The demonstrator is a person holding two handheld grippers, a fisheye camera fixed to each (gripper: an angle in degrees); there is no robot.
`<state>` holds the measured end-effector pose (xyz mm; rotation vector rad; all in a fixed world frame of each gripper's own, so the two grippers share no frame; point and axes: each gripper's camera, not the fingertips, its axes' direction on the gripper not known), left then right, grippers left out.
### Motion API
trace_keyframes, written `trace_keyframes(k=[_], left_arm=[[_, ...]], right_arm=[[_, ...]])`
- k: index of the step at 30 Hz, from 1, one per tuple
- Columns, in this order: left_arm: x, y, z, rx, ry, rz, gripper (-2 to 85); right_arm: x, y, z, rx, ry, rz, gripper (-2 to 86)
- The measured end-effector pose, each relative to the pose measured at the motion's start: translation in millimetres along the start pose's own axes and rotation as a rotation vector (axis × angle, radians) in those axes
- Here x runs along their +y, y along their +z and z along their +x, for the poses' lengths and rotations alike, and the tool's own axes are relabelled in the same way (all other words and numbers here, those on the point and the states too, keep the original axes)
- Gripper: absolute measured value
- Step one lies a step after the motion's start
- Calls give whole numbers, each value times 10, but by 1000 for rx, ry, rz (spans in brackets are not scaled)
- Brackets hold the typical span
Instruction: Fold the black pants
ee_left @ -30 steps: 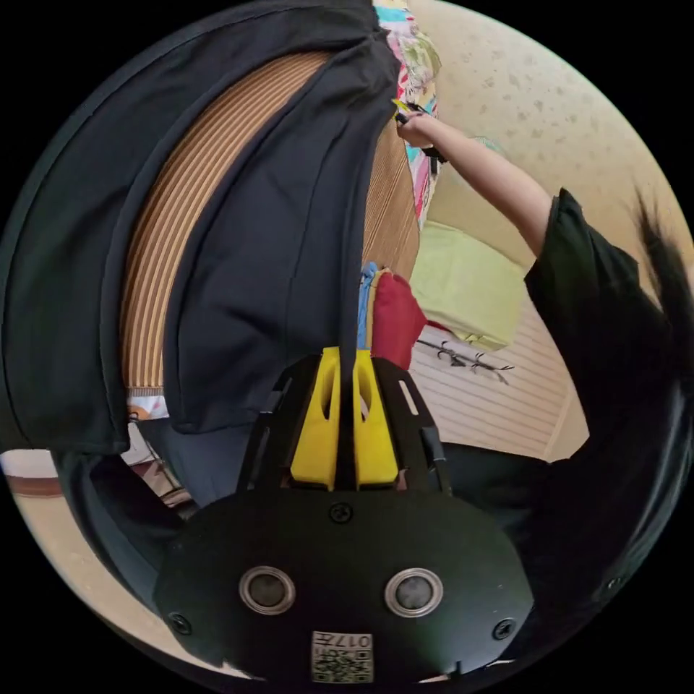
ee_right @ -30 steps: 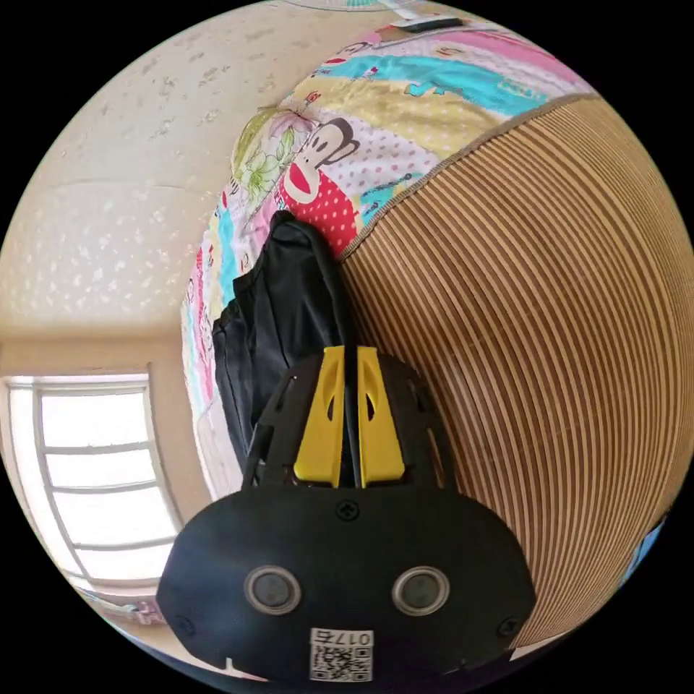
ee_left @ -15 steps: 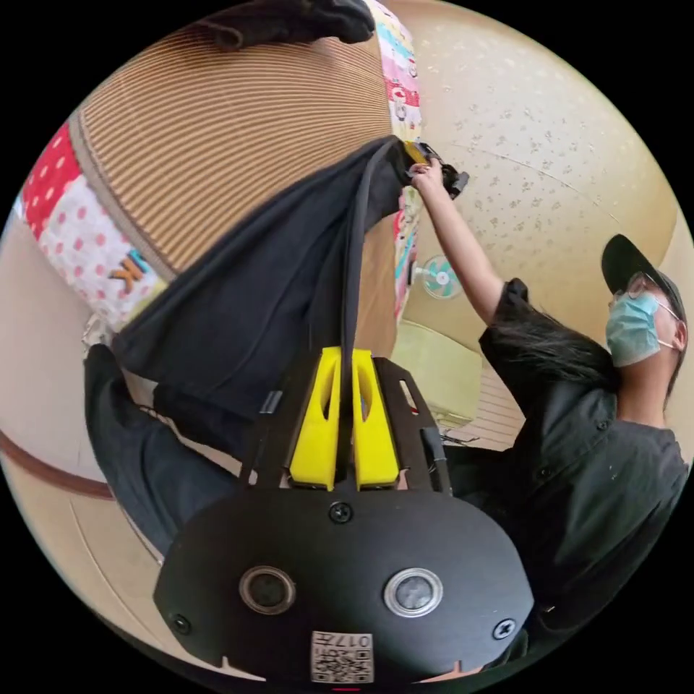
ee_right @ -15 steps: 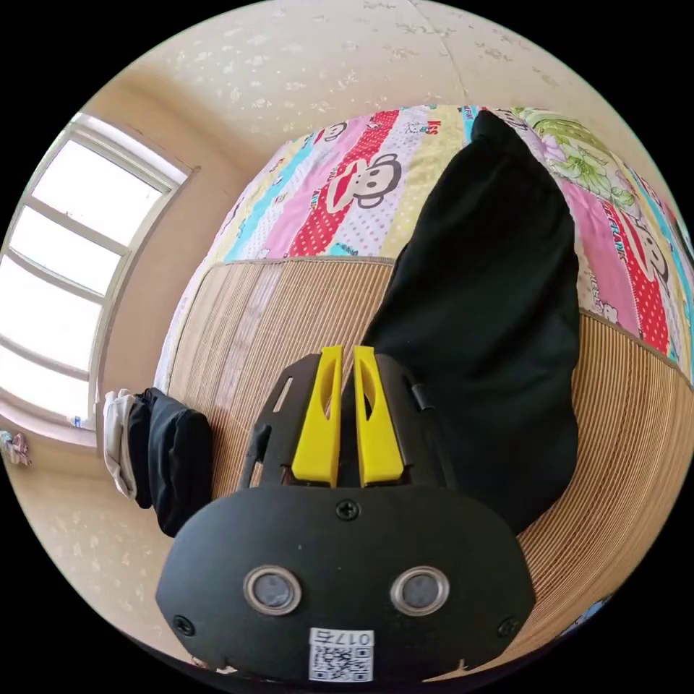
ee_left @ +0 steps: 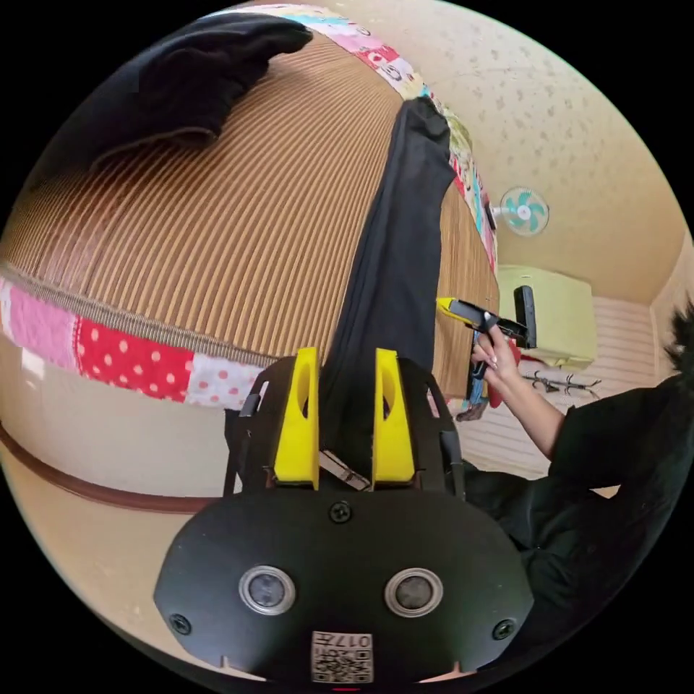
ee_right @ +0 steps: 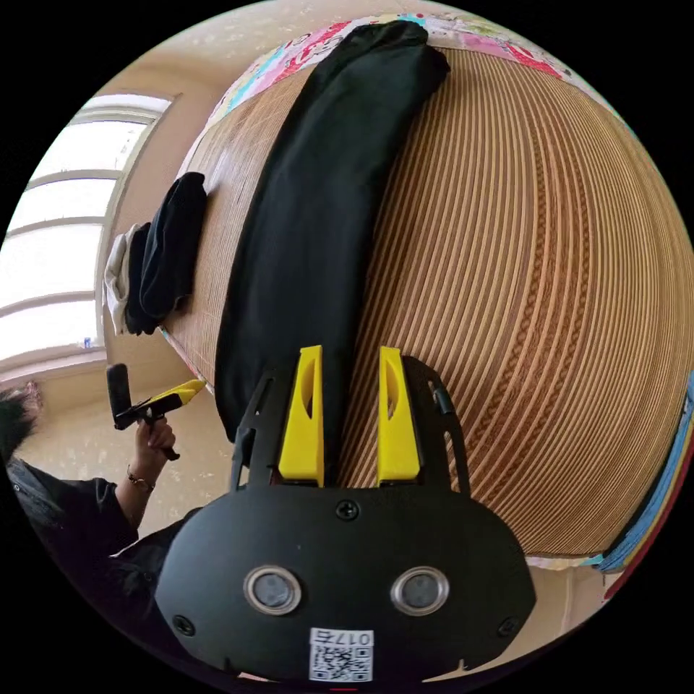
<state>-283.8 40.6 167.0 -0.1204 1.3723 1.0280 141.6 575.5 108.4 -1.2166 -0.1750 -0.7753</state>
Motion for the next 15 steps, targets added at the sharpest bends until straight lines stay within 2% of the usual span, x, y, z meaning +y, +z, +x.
trace_keyframes(k=[3, 6, 8, 10, 12, 15], left_arm=[[-224, 409, 118, 62, 167, -234, 94], [-97, 589, 283, -56, 270, -350, 52], [62, 679, 332, -84, 302, -446, 51], [348, 839, 401, -127, 355, -631, 60], [527, 833, 480, -148, 391, -688, 78], [475, 549, 534, -81, 320, -552, 100]], right_arm=[[260, 211, 87, -173, -57, -87, 54], [477, 233, 165, -207, -71, -109, 45], [650, 299, 190, -222, -91, -189, 44], [948, 473, 204, -197, -119, -330, 48], [1111, 500, 255, -159, -102, -360, 58], [1208, 248, 508, -263, -37, -158, 85]])
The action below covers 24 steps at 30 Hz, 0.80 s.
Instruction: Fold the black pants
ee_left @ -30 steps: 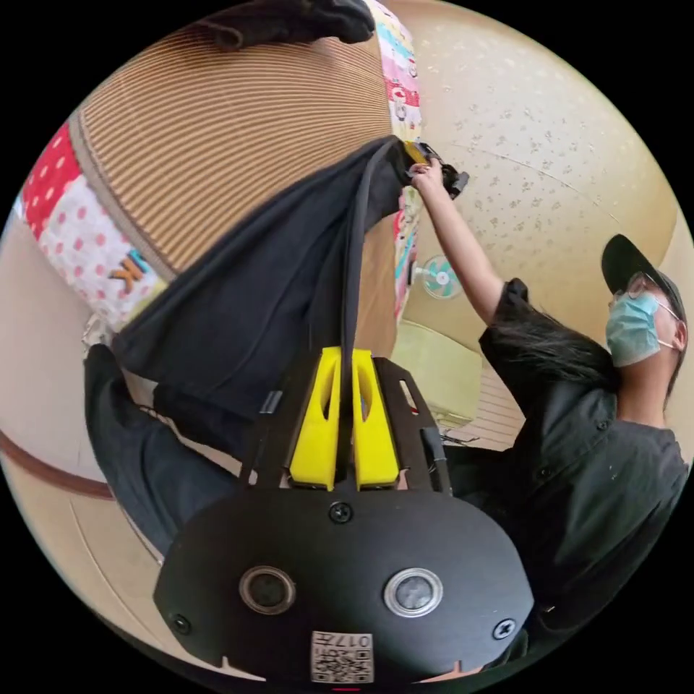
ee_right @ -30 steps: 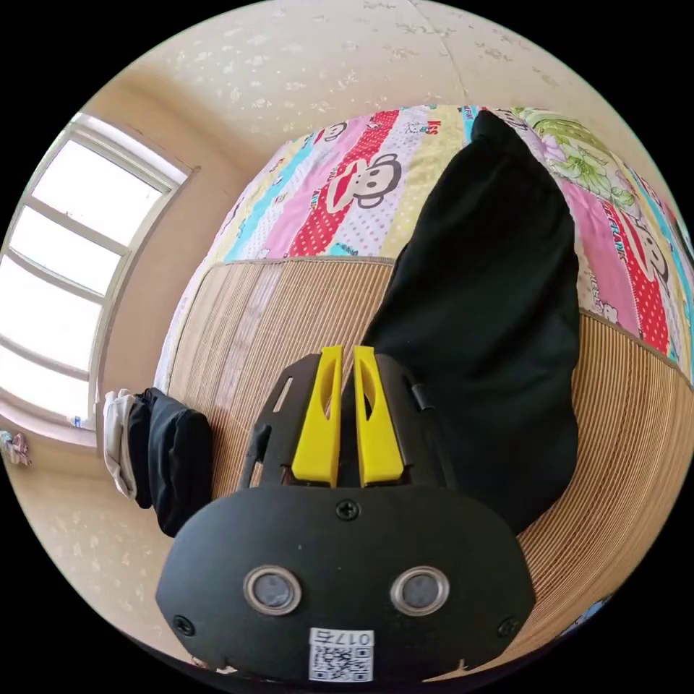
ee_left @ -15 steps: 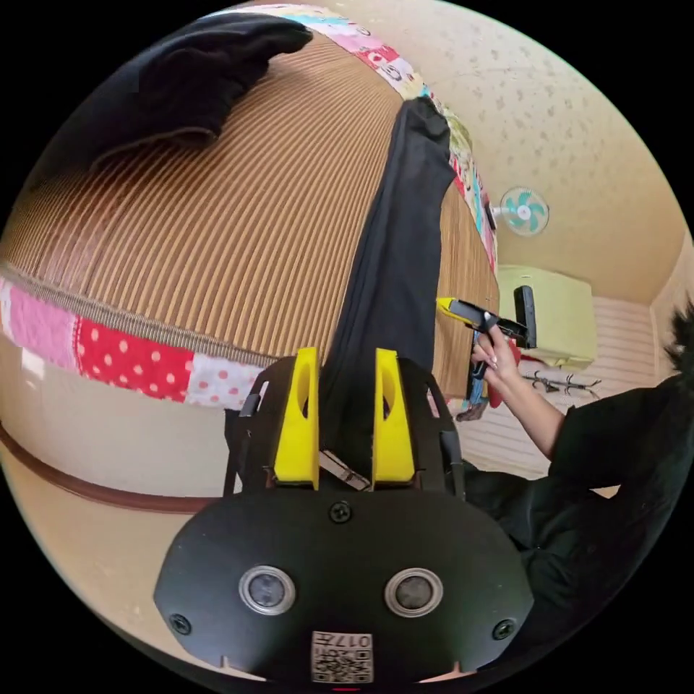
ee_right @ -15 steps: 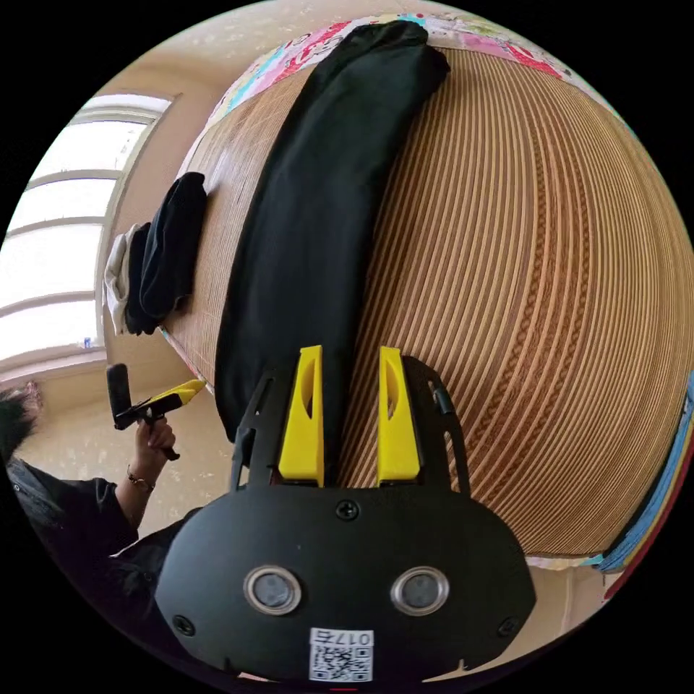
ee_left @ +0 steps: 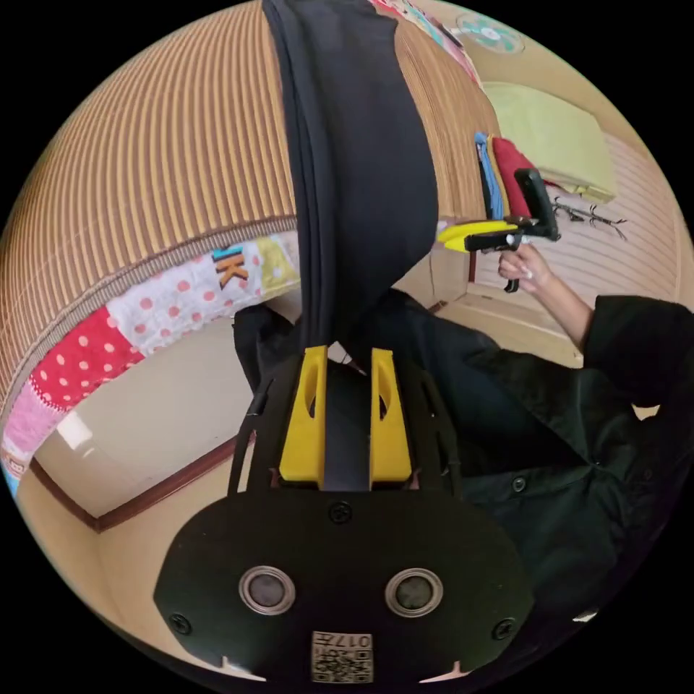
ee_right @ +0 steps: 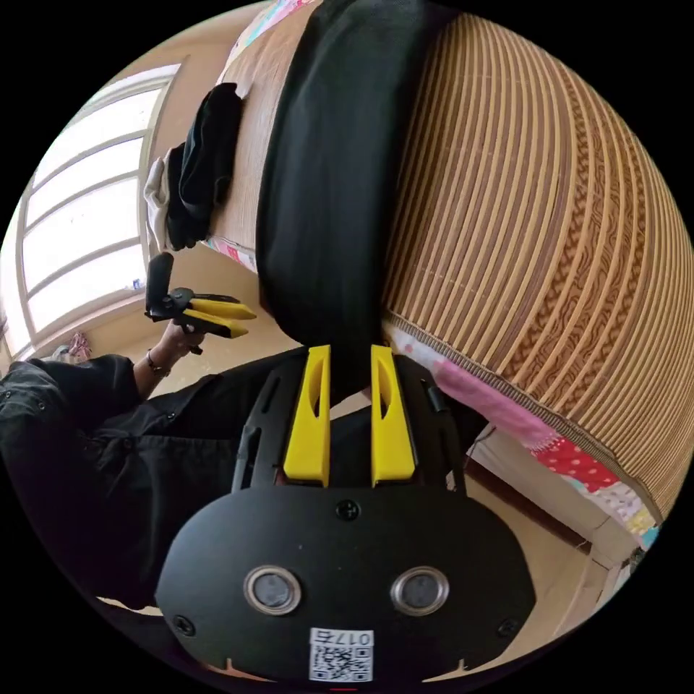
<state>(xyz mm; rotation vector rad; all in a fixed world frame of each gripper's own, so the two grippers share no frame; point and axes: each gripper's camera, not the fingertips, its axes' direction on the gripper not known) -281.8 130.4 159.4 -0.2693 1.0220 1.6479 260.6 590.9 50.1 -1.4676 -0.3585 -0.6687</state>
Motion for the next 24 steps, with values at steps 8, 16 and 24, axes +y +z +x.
trace_keyframes(k=[8, 16, 24], left_arm=[[-960, -687, -357, 94, -67, 324, 110], [-1227, -602, -241, 384, -37, 213, 46], [64, -2162, 1588, 541, 566, 483, 45]], right_arm=[[-385, -294, 979, -377, 84, 327, 71], [-298, -468, 699, -528, -69, 290, 25], [1019, -2123, -1173, -485, -646, 500, 10]])
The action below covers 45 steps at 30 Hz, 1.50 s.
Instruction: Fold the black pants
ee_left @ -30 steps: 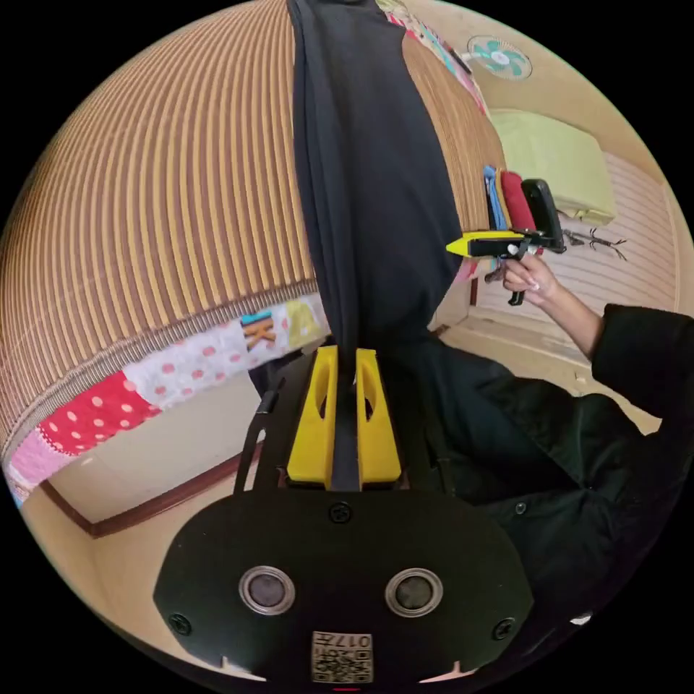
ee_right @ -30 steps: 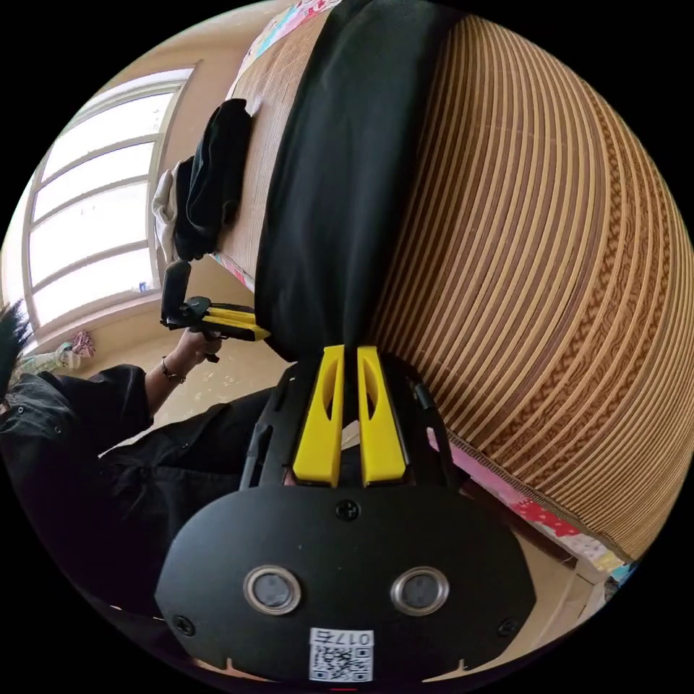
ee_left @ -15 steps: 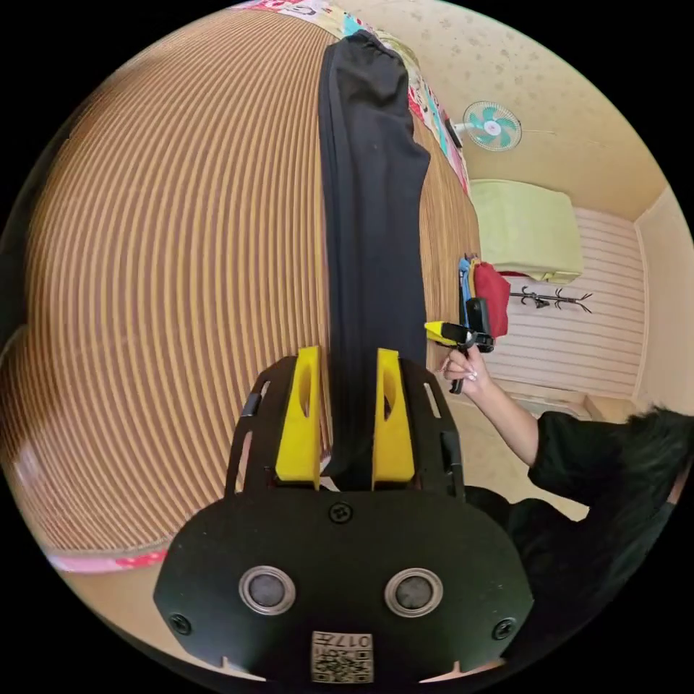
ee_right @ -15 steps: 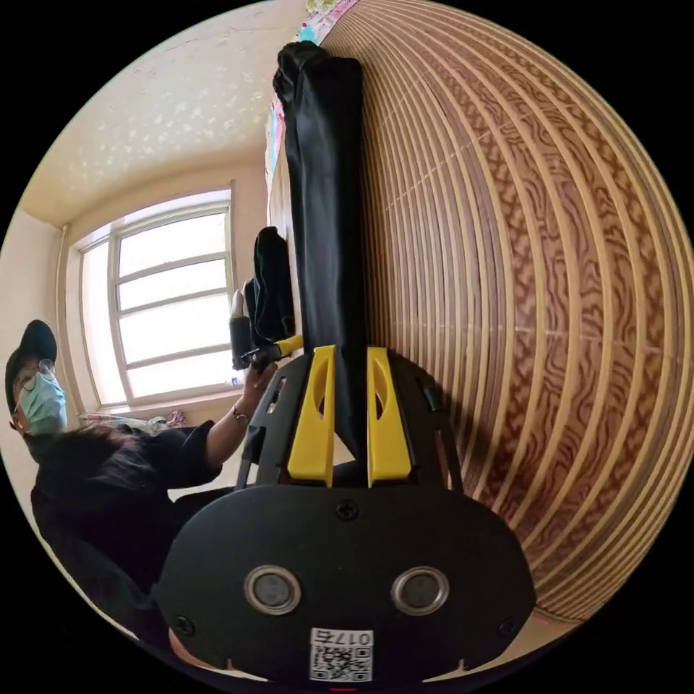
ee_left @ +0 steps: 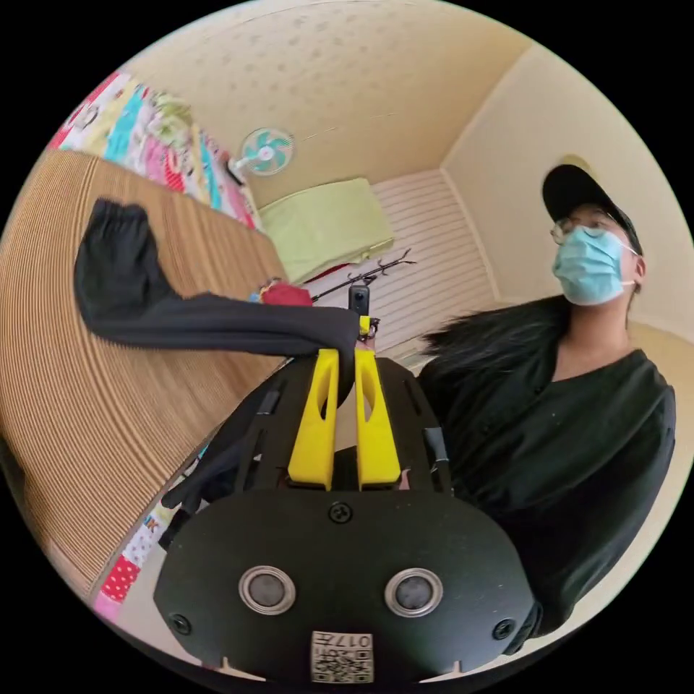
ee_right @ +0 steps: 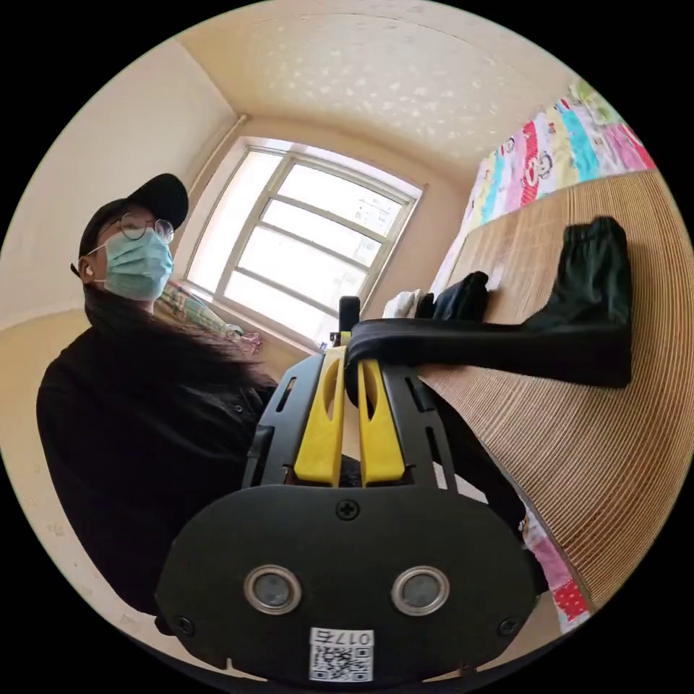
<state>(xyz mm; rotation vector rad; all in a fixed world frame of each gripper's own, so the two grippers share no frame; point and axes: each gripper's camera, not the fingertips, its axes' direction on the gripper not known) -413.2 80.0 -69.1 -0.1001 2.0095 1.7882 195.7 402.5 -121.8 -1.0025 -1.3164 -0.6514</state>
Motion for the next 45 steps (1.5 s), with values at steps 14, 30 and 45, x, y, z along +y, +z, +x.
trace_keyframes(k=[14, 30, 45], left_arm=[[-1684, -171, 1447, -421, 228, 190, 46], [623, 976, -1455, -540, -623, -312, 88], [2, 1053, -2752, -456, -677, -156, 138]], right_arm=[[-1906, -509, -834, 505, -164, -13, 7], [916, 221, 1834, 649, 764, -481, 77], [454, -271, 3444, 206, 929, -129, 137]])
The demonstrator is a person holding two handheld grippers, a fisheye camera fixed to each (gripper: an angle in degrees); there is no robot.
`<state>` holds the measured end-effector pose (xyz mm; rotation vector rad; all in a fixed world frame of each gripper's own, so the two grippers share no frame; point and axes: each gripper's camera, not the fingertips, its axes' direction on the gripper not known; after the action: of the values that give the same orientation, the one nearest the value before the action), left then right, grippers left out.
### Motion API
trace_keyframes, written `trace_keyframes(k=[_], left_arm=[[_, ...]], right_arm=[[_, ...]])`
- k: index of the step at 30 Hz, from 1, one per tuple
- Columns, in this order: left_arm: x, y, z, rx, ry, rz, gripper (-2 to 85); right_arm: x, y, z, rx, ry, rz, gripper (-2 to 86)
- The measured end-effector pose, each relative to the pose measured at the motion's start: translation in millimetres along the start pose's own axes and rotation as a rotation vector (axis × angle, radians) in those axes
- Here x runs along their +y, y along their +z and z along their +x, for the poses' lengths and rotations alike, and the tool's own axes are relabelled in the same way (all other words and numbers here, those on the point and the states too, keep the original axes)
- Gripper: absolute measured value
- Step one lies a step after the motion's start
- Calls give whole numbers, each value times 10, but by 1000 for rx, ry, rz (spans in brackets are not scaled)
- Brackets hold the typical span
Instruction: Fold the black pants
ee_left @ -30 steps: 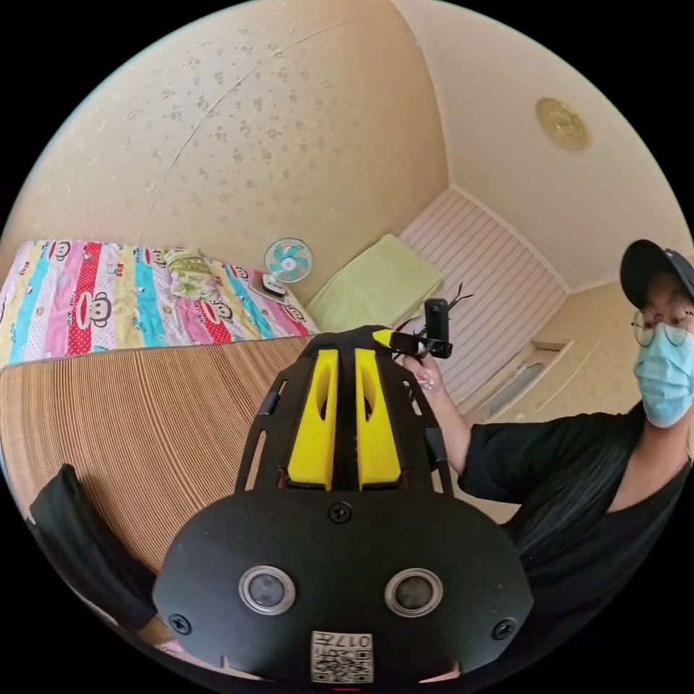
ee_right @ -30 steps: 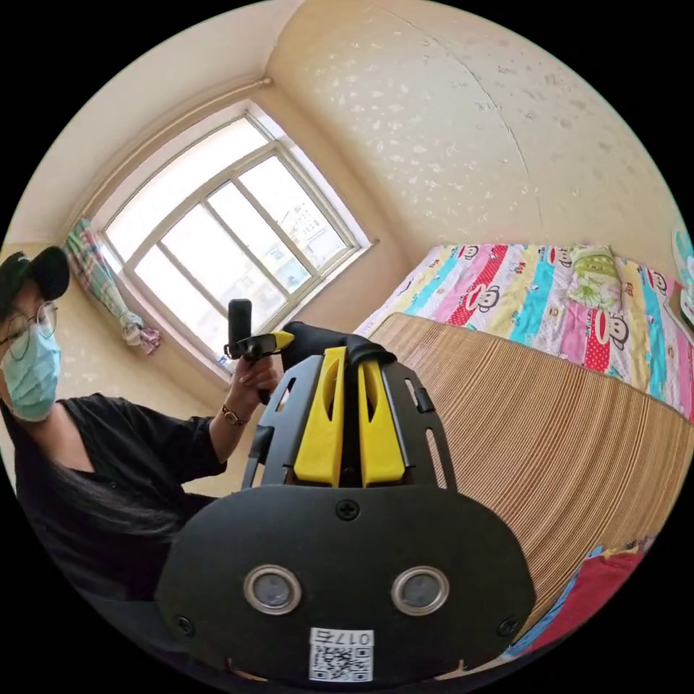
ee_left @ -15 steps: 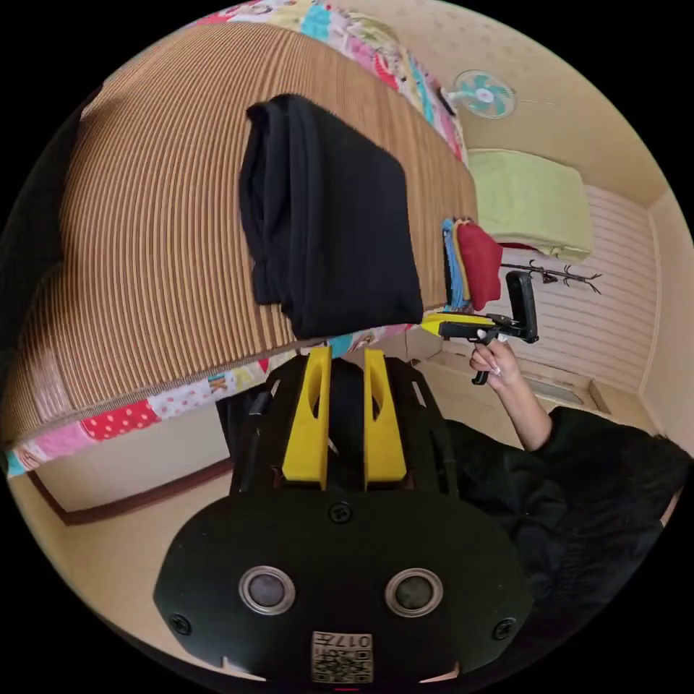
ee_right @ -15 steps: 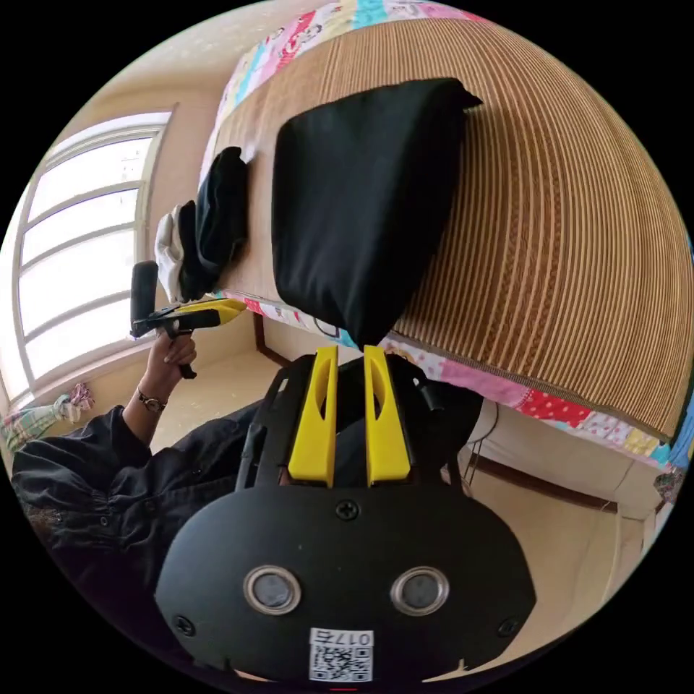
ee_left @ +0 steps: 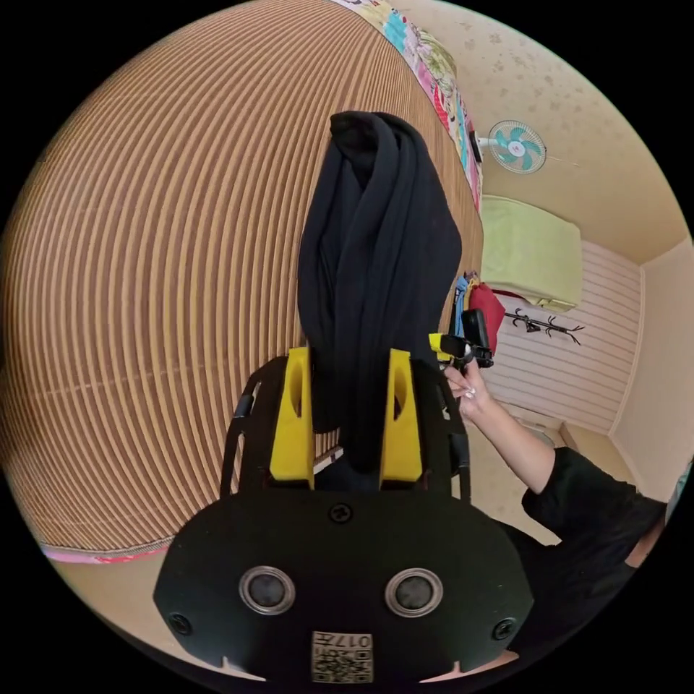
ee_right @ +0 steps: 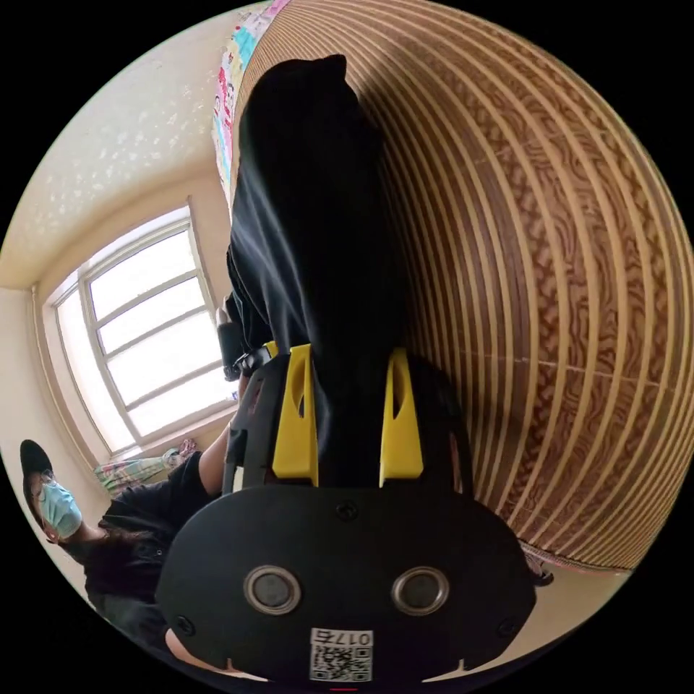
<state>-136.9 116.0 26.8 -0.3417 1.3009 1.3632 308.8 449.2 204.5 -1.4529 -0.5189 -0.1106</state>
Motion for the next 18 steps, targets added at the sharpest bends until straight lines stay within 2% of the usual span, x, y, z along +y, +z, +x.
trace_keyframes(k=[4, 7, 9, 14, 18], left_arm=[[217, 142, -7, 45, -43, 61, 122], [568, 247, -21, 155, -104, -41, 95], [884, 203, 140, 181, -82, -31, 90], [1604, -441, 756, 138, -37, 165, 88], [1960, -1285, 1121, 44, -29, 385, 89]], right_arm=[[203, 62, 66, -139, 55, -2, 113], [550, 127, -198, -102, -16, -94, 90], [752, 140, -461, -79, -52, -111, 82], [924, 309, -1636, -35, -258, -223, 73], [737, 698, -2889, 30, -486, -311, 72]])
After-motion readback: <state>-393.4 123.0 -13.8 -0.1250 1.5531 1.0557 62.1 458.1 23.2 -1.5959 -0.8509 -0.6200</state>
